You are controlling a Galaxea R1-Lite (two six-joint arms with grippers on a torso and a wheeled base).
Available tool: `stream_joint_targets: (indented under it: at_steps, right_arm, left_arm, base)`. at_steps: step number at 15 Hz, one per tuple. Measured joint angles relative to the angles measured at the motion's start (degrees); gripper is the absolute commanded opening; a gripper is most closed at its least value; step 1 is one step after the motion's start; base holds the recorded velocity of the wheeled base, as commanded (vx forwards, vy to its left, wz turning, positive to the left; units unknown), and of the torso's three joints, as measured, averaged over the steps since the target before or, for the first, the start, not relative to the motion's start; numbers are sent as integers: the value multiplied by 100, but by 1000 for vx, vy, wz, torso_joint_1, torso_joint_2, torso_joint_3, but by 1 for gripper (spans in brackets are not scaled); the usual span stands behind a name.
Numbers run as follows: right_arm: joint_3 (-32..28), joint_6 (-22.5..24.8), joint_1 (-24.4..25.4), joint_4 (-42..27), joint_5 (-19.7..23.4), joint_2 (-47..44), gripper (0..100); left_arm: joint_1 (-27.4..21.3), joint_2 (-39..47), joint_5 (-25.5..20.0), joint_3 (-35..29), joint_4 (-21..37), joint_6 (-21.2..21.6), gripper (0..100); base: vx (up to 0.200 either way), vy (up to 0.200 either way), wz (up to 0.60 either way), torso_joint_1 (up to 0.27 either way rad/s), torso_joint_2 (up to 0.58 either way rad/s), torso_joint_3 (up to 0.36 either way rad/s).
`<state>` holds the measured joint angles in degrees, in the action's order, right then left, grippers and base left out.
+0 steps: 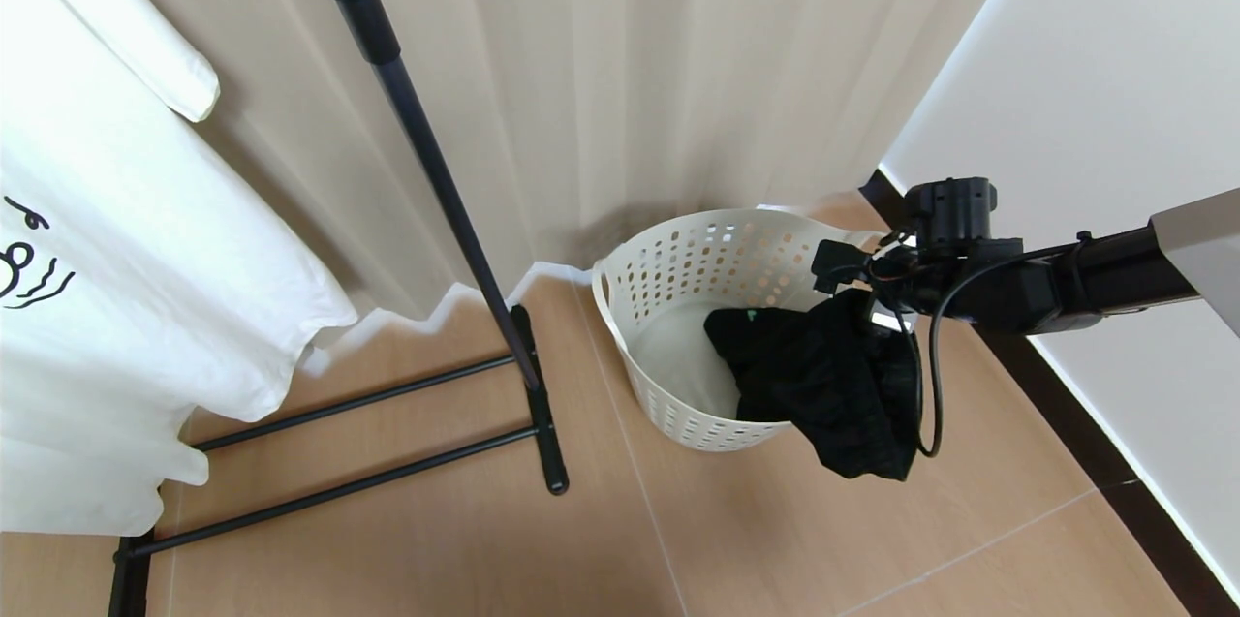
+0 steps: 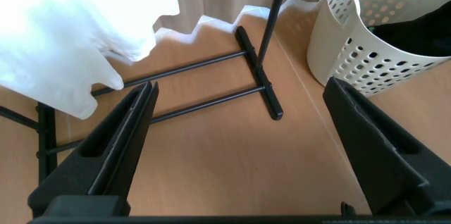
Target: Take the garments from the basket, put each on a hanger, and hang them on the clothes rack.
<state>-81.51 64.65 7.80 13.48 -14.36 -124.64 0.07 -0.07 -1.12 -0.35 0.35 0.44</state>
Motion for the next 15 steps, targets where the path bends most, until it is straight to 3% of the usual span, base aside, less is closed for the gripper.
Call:
stream_joint_targets:
  at_steps: [4, 5, 11, 15]
  right_arm:
    - [-79, -5, 7, 11, 2, -76, 100]
    - [-83, -5, 7, 9, 2, -83, 0]
    - [72, -184, 10, 1, 11, -66, 0]
    - [447, -1059, 27, -44, 148, 315, 0]
  left_arm:
    - [0, 0, 0, 0, 2, 0, 100]
    - [0, 2, -2, 0, 0, -1, 100]
    - [0, 0, -2, 0, 0, 0, 100]
    - [0, 2, 1, 0, 0, -11, 100]
  base:
    - [0, 0, 0, 0, 0, 0]
    - [0, 0, 0, 0, 0, 0]
    - [0, 0, 0, 0, 0, 0]
    - [0, 0, 0, 0, 0, 0]
